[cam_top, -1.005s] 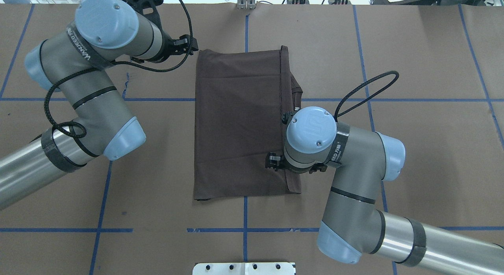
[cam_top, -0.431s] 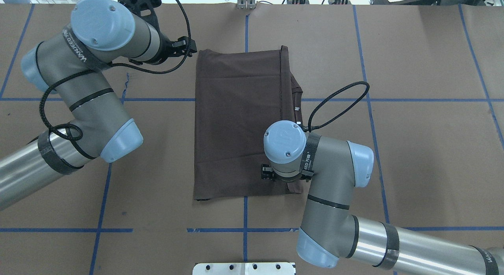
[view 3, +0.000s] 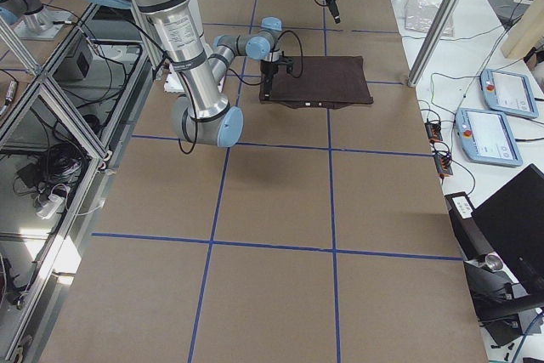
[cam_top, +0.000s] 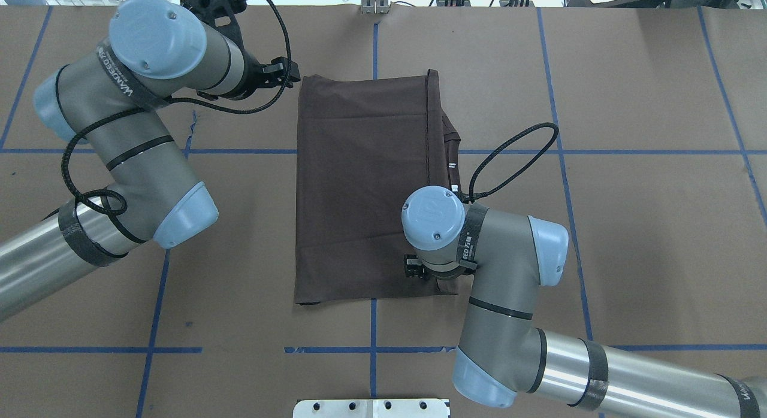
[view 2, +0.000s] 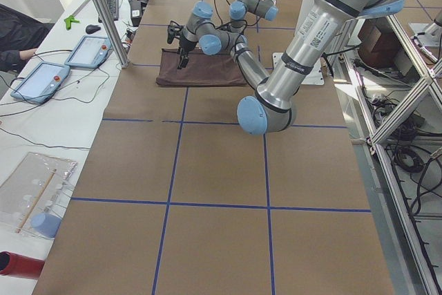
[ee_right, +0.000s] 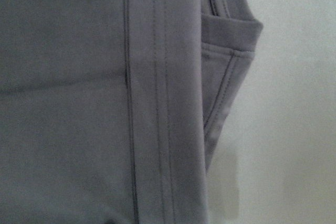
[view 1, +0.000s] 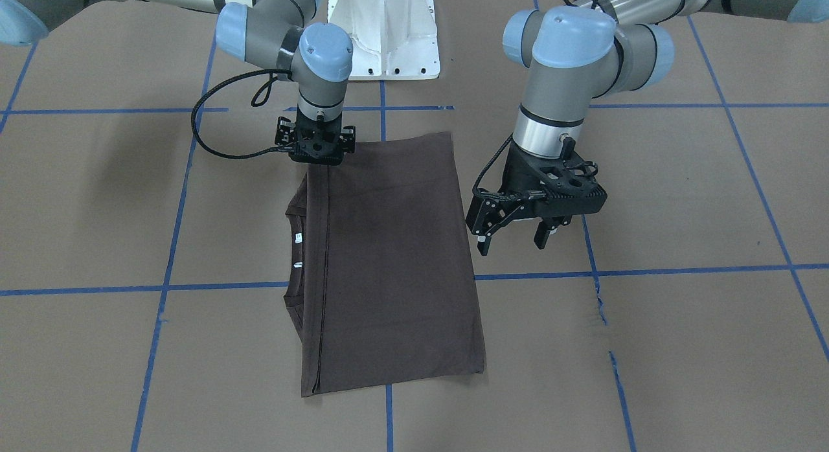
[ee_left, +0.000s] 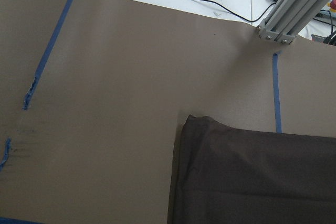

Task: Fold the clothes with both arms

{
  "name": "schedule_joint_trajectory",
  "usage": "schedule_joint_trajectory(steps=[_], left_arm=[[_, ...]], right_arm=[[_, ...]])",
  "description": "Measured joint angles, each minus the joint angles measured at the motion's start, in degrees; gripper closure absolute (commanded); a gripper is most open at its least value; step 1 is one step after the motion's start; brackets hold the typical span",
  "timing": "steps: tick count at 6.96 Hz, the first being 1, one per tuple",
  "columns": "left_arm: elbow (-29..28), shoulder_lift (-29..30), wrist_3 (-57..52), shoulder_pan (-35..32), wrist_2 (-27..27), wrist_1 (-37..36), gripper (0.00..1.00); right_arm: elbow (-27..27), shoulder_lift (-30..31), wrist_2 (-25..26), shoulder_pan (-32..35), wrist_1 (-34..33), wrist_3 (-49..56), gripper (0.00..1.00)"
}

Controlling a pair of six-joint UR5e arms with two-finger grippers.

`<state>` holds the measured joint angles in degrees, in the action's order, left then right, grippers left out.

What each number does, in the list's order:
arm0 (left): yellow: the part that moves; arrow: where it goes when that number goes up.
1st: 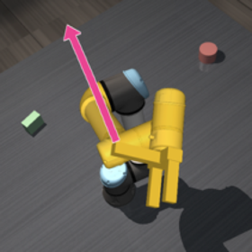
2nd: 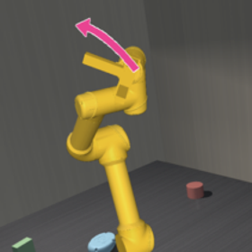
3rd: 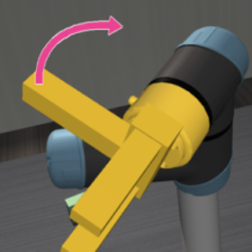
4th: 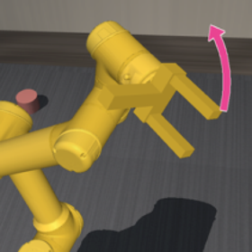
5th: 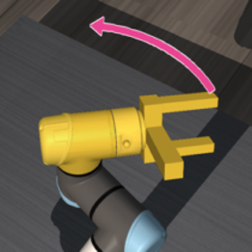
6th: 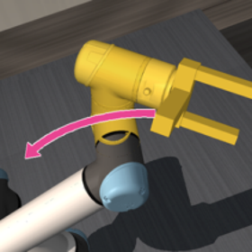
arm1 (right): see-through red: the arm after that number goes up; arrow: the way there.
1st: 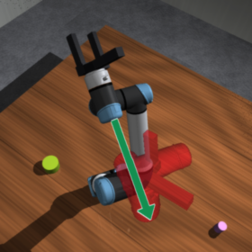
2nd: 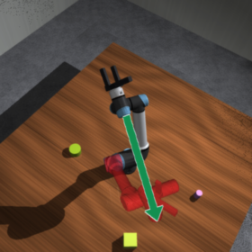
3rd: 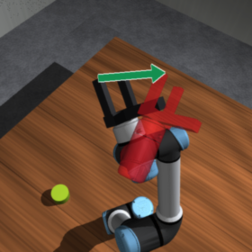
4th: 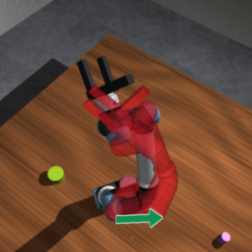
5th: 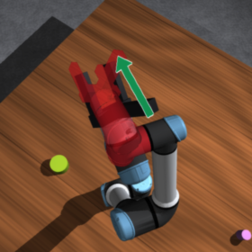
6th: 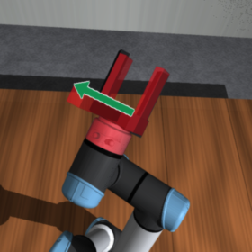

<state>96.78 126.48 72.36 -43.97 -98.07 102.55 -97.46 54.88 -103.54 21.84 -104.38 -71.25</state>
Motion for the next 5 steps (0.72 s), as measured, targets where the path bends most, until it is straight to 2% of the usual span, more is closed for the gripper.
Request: schedule_joint_trajectory(steps=[5], left_arm=[[-0.1, 0.0, 0.1, 0.0, 0.0, 0.1, 0.00]], right_arm=[[-0.4, 1.1, 0.0, 1.0, -2.2, 2.3, 0.00]])
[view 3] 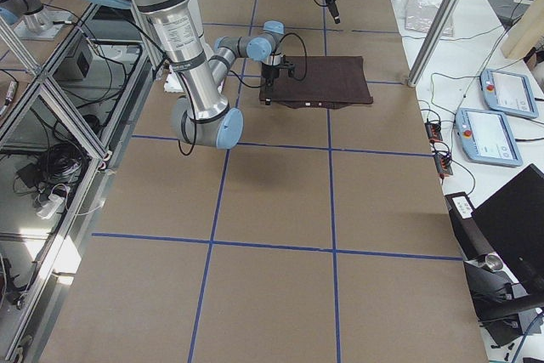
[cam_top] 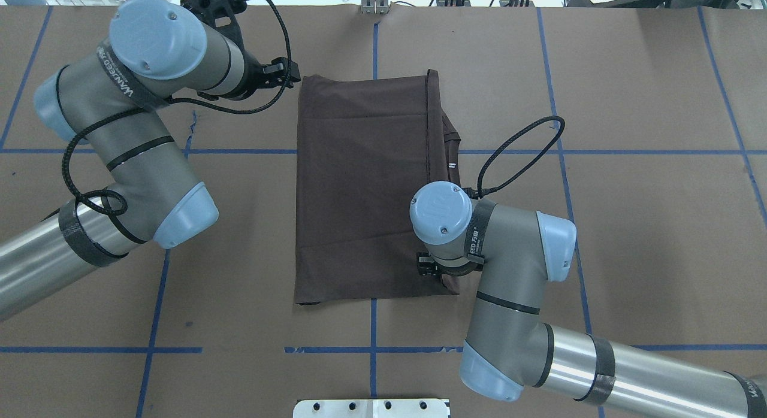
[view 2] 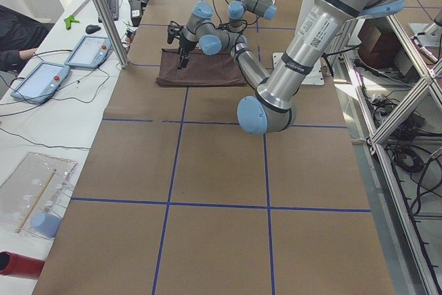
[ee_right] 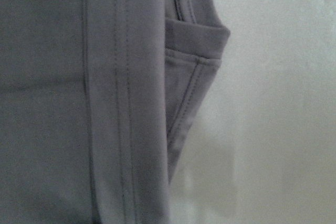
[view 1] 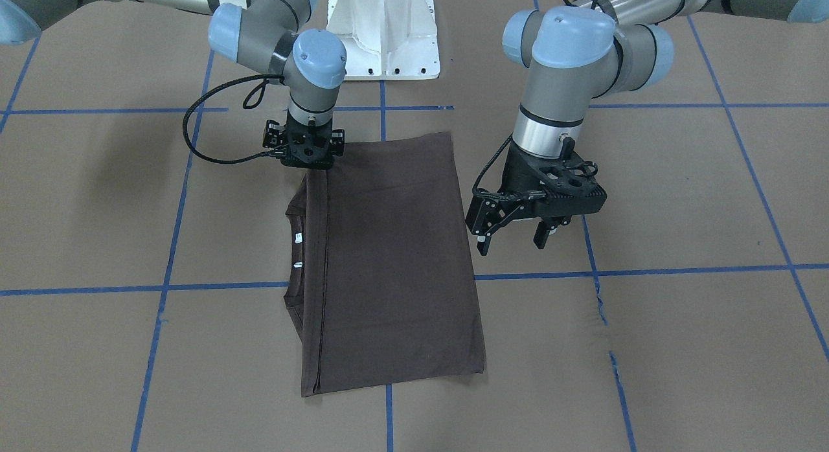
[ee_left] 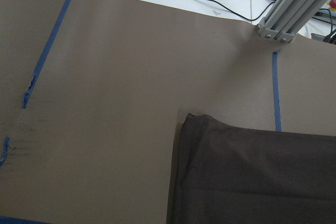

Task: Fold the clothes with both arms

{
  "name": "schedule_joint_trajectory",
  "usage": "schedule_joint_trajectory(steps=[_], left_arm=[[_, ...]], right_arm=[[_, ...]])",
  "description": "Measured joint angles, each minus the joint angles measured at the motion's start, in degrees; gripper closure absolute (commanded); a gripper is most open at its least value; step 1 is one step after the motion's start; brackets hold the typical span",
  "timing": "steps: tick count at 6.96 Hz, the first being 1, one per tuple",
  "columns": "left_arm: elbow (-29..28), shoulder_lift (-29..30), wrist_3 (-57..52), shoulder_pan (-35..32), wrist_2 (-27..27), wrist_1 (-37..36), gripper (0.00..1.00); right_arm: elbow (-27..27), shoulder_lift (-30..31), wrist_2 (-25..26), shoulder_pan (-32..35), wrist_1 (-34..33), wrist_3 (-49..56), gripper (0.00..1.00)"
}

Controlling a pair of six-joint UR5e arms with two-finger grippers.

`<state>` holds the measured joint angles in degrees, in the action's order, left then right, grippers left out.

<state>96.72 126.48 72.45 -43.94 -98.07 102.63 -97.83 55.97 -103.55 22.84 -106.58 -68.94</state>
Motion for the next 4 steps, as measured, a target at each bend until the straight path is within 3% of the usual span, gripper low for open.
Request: schedule_joint_trajectory(steps=[4], left_arm=[[-0.3, 0.1, 0.1, 0.3, 0.1, 0.2, 0.00]], right_arm=[[-3.7, 6.3, 0.0, 3.8, -1.0, 6.7, 0.00]])
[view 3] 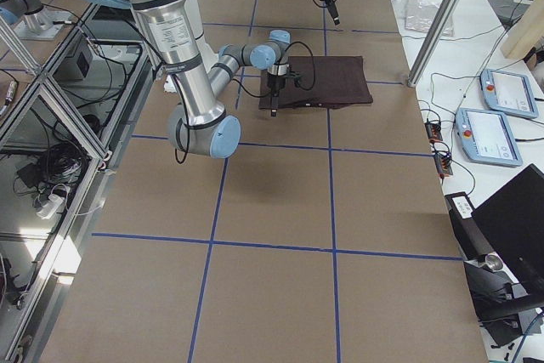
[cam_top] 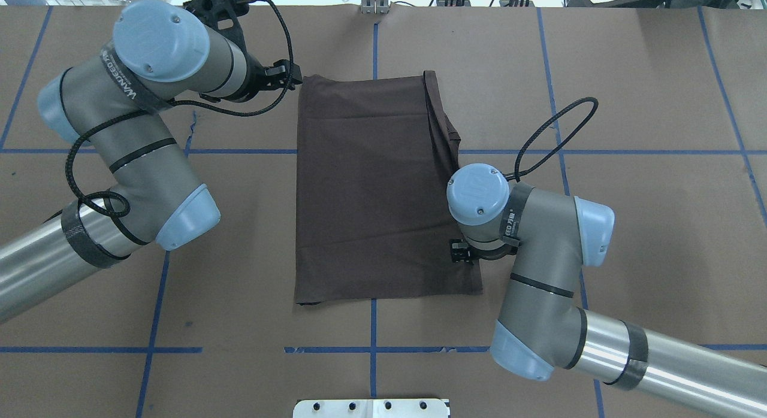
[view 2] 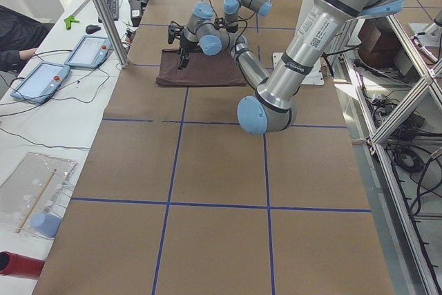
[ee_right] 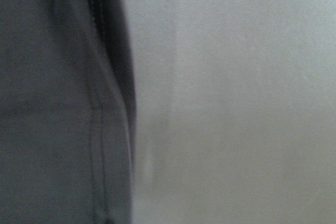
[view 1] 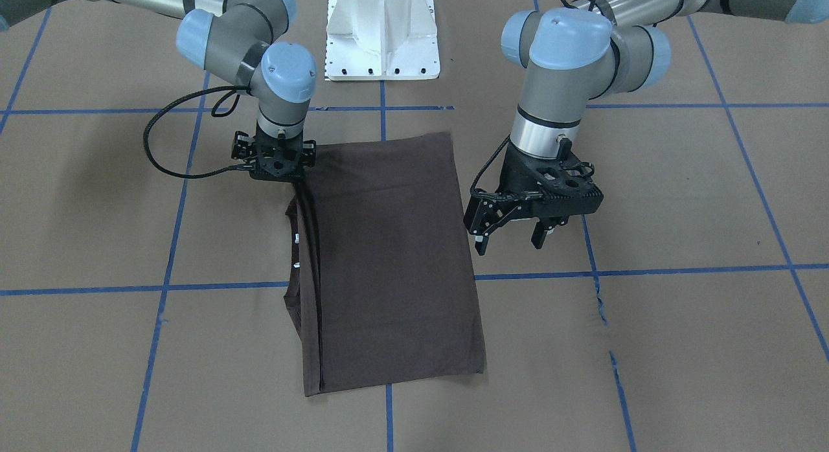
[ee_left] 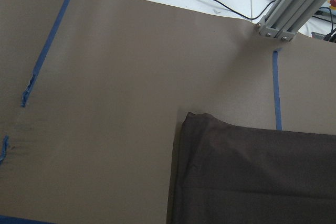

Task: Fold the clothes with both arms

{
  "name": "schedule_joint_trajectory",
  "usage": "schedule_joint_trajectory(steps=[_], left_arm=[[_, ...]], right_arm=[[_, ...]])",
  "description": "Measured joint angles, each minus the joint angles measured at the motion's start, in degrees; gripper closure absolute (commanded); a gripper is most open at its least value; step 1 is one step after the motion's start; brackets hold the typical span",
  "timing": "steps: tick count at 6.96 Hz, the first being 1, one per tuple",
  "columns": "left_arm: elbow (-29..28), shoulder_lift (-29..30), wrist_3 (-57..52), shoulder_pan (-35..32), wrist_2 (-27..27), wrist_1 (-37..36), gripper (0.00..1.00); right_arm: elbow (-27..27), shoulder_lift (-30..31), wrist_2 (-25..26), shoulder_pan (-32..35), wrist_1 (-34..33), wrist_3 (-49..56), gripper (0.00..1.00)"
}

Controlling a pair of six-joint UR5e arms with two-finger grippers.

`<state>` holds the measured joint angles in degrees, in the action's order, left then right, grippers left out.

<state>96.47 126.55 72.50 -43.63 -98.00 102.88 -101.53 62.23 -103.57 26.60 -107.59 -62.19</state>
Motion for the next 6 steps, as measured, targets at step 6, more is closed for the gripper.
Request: schedule_joint_trajectory(steps=[6], left_arm=[[1.2, -2.8, 4.5, 4.7, -8.9, -0.1, 0.00]], right_arm=[[-7.7, 0.9, -4.1, 7.6, 11.4, 4.1, 0.00]])
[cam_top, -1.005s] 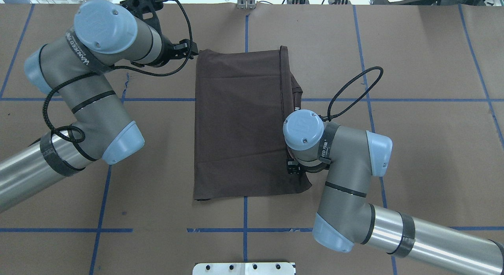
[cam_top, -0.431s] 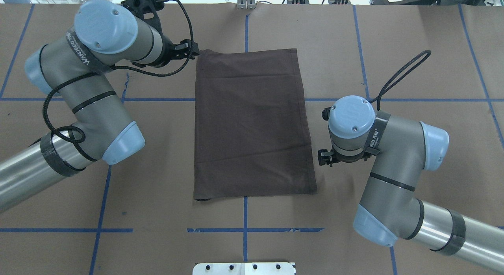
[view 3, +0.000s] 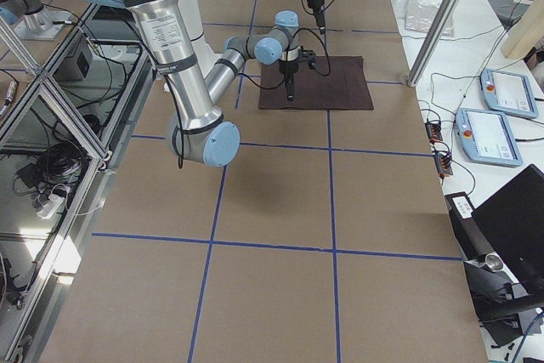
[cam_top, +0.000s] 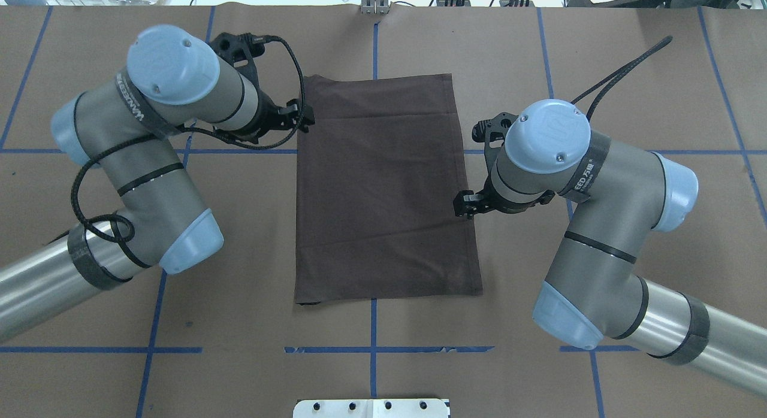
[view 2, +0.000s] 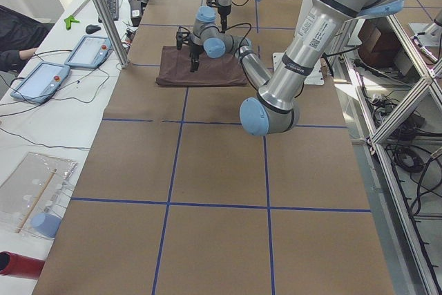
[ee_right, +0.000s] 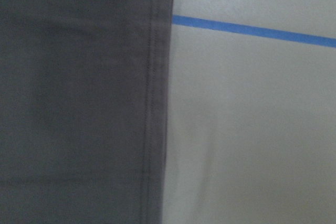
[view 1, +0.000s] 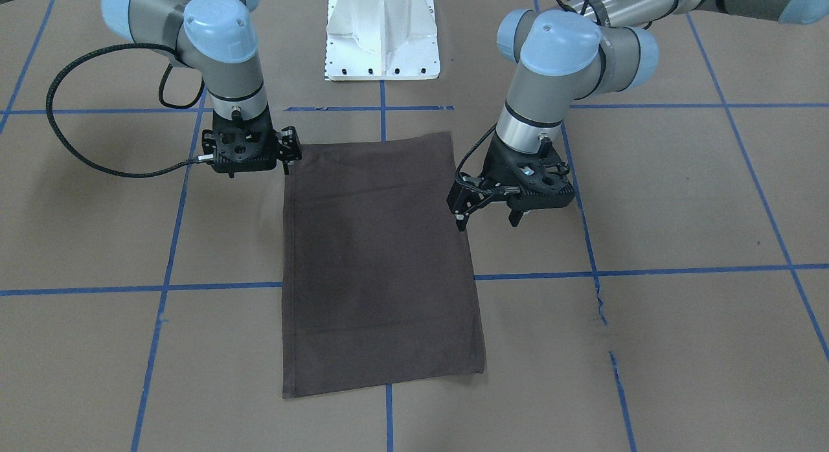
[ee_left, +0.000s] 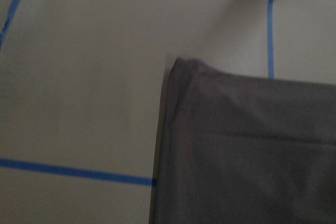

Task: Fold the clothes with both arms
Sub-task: 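Move both grippers to the shirt's two corners nearest the robot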

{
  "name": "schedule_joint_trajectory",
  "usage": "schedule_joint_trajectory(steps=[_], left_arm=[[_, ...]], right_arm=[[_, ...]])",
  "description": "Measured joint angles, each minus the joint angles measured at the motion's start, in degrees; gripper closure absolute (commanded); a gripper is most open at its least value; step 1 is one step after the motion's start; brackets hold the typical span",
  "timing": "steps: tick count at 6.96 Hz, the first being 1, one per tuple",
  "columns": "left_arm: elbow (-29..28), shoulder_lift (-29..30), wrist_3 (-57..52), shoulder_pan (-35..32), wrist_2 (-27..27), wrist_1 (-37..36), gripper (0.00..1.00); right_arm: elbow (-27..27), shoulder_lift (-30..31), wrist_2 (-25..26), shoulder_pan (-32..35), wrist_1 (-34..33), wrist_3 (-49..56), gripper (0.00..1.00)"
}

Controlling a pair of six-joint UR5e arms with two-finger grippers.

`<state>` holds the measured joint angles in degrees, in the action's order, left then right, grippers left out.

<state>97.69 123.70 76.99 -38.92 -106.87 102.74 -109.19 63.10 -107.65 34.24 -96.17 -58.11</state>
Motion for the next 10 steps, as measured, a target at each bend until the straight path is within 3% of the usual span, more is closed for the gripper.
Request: schedule_joint_trajectory(steps=[2, 4, 8, 10], left_arm=[[4.3, -4.6, 12.8, 7.6, 1.5, 0.0, 0.02], [6.2, -6.9, 21.7, 13.9, 5.3, -0.5, 0.07], [6.4, -7.3, 28.0, 19.0, 7.4, -2.8, 0.11], [6.4, -7.3, 29.1, 20.1, 7.4, -3.1, 0.21]], right_arm=[[-0.2, -0.1, -4.0, 1.7, 6.2, -2.4, 0.00], [-0.3, -0.2, -5.3, 2.0, 8.3, -4.0, 0.00], [-1.3, -0.2, -5.6, 2.3, 8.6, -4.6, 0.00], [-1.6, -0.2, -5.6, 2.3, 8.6, -5.0, 0.00]])
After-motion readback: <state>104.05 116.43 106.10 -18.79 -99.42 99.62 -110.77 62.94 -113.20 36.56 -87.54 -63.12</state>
